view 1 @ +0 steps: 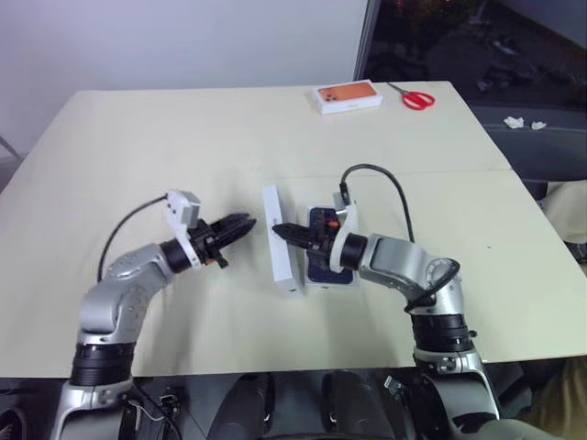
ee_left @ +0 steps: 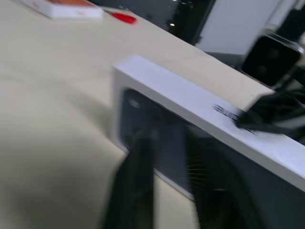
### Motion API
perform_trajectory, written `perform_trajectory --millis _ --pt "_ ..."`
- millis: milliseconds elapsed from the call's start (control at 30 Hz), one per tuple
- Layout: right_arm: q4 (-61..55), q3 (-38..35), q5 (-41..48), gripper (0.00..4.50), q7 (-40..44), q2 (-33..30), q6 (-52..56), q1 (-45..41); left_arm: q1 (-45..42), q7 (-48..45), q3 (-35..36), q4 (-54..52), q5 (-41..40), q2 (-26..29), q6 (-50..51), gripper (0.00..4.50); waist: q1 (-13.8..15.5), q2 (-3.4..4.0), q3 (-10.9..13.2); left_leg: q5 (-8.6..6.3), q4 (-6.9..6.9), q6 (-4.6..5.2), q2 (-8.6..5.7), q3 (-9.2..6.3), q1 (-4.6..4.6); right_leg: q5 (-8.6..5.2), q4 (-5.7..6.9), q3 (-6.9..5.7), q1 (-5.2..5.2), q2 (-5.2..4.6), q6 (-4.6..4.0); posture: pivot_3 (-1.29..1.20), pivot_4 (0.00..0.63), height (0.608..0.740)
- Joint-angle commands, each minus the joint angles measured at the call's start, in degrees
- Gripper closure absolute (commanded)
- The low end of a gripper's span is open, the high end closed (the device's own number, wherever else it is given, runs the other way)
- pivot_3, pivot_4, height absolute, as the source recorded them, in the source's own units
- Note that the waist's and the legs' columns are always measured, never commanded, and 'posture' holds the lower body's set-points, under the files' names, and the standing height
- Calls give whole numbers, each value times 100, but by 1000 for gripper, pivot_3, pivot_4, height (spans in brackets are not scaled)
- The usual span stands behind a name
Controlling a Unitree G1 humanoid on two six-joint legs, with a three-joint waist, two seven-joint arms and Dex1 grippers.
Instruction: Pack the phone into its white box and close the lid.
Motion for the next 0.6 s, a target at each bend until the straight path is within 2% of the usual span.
perform_trajectory --millis 33,167,267,367,467,600 --pt "-128 20 38 4500 170 -121 -167 117 -9 41 -293 -72 168 -222 -243 4474 12 0 0 0 0 0 0 0 0 0 0 0 1 0 0 0 150 740" --pt "-195 2 -112 3232 301 -266 -323 168 -5 29 -653 75 382 -490 -388 4500 30 0 -1 -1 3 2 -1 0 5 0 -6 -1 12 -1 0 0 150 740" --pt "-282 -63 -352 1545 500 -561 -338 32 -78 58 -826 197 507 -682 -518 4500 27 0 -1 -2 2 3 0 0 5 0 -4 -1 9 0 0 0 150 740" --pt "-510 -31 -1335 74 1174 -1298 -129 -268 -221 109 -892 364 567 -885 -590 4500 35 0 -1 -2 3 3 0 2 5 0 -5 -1 11 1 0 0 150 740" --pt "-1116 658 -3661 74 2843 -2834 -328 -677 -348 116 -977 510 652 -1026 -680 4500 52 13 7 -4 8 7 -2 4 2 -1 -6 -5 11 6 1 0 150 740" --pt "-1209 855 -5078 74 3998 -3568 -867 -832 -505 107 -1032 748 743 -1205 -801 4500 33 6 4 -6 10 10 2 3 6 -2 -20 -16 21 9 4 0 150 740"
